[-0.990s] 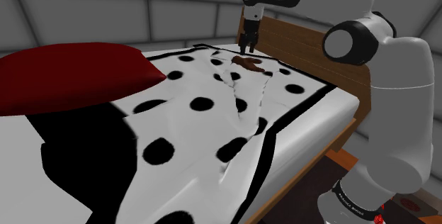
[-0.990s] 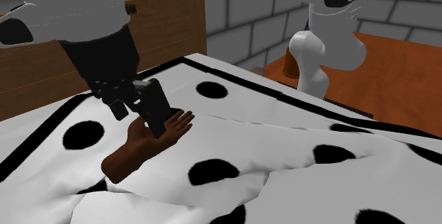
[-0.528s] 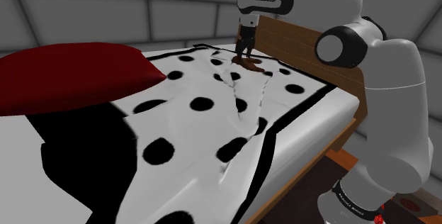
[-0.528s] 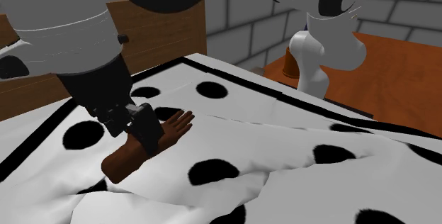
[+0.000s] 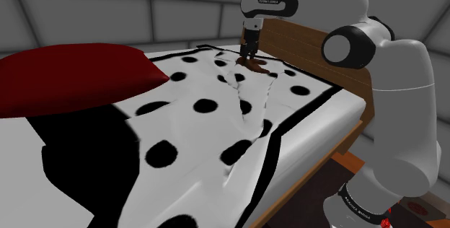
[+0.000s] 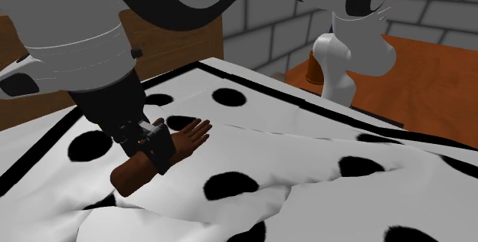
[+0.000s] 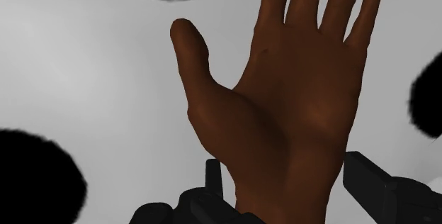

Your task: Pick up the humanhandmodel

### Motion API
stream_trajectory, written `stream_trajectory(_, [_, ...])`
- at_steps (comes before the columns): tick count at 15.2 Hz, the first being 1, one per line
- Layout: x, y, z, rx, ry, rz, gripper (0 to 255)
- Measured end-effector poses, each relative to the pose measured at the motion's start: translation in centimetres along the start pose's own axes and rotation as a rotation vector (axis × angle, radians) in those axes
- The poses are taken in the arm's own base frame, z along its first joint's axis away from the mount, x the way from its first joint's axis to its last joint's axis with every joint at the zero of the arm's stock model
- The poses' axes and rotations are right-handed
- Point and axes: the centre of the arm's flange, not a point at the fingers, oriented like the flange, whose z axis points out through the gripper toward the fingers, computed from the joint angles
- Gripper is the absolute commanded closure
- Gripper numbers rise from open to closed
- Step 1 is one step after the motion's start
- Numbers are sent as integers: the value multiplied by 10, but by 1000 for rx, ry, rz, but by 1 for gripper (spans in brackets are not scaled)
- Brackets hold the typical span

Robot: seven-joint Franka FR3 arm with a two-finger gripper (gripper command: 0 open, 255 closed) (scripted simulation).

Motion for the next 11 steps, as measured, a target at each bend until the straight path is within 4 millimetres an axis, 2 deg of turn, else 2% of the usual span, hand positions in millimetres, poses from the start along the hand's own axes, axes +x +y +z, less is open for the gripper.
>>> stream_trajectory(6, [0,0,-2,0,-1,0,255])
stream_trajectory(11, [-2,-2,-26,0,-1,0,255])
